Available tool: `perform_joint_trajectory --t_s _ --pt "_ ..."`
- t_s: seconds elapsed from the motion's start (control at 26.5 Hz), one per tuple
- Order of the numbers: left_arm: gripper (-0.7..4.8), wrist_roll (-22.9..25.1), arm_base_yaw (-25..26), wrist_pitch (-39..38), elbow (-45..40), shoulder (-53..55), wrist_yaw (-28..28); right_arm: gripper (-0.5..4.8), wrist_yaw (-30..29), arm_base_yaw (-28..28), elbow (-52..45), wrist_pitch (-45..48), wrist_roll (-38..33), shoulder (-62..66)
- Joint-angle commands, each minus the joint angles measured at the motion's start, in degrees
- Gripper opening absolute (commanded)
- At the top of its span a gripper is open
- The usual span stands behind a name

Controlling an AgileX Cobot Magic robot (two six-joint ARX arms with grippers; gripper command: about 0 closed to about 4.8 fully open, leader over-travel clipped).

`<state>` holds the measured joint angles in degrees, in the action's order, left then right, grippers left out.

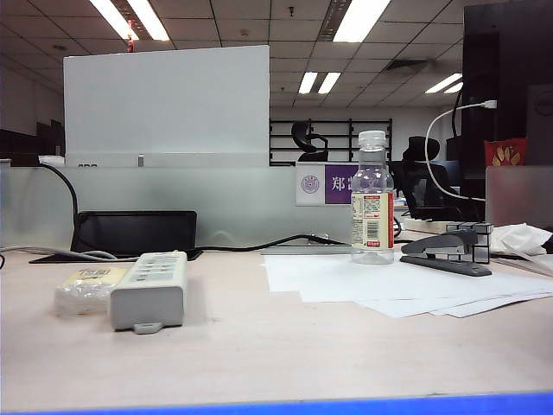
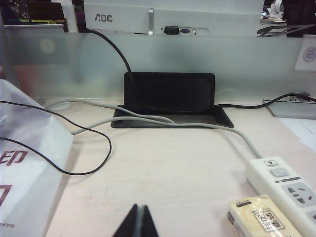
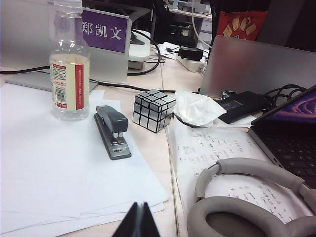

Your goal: Press the button on the power strip.

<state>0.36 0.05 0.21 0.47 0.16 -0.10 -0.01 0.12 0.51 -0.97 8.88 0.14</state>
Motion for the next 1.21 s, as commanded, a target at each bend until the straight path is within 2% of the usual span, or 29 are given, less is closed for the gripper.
perform_joint_trajectory --t_s 0.04,0.75,0.79,0.83,0.9,0.98,1.09,1.21 --pt "-0.05 0.04 -0.04 0.63 0.07 -0.07 0.15 0.0 -0.11 0.0 -0.42 0.79 0.15 -0.07" --pt "-0.05 0.04 -0.04 0.76 0.07 -0.07 0.15 0.0 -0.13 0.0 -0.42 0.79 0.09 -0.07" --pt "-0.05 0.0 -0.04 1.36 0.09 -0.07 0.15 0.0 -0.15 0.0 -0.42 0.81 -0.52 -0.07" --pt "-0.05 -0.68 -0.07 3.45 0.2 -0.07 0.17 0.0 -0.15 0.0 -0.42 1.27 -4.37 -0.07" --pt "-0.05 -1.33 -0.04 7.93 2.75 -0.07 1.31 0.0 -0.15 0.0 -0.37 5.81 -9.84 -0.07" --pt "-0.05 -0.57 0.0 9.94 7.02 -0.07 1.27 0.0 -0.15 0.0 0.55 10.29 -10.43 -0.07" --pt "-0.05 1.25 0.0 8.7 13.29 1.29 1.81 0.0 -0.35 0.02 4.63 10.19 -10.49 -0.07" --pt "-0.05 1.16 0.0 7.65 18.18 7.37 7.17 0.0 -1.86 0.02 8.98 9.86 -12.41 0.37"
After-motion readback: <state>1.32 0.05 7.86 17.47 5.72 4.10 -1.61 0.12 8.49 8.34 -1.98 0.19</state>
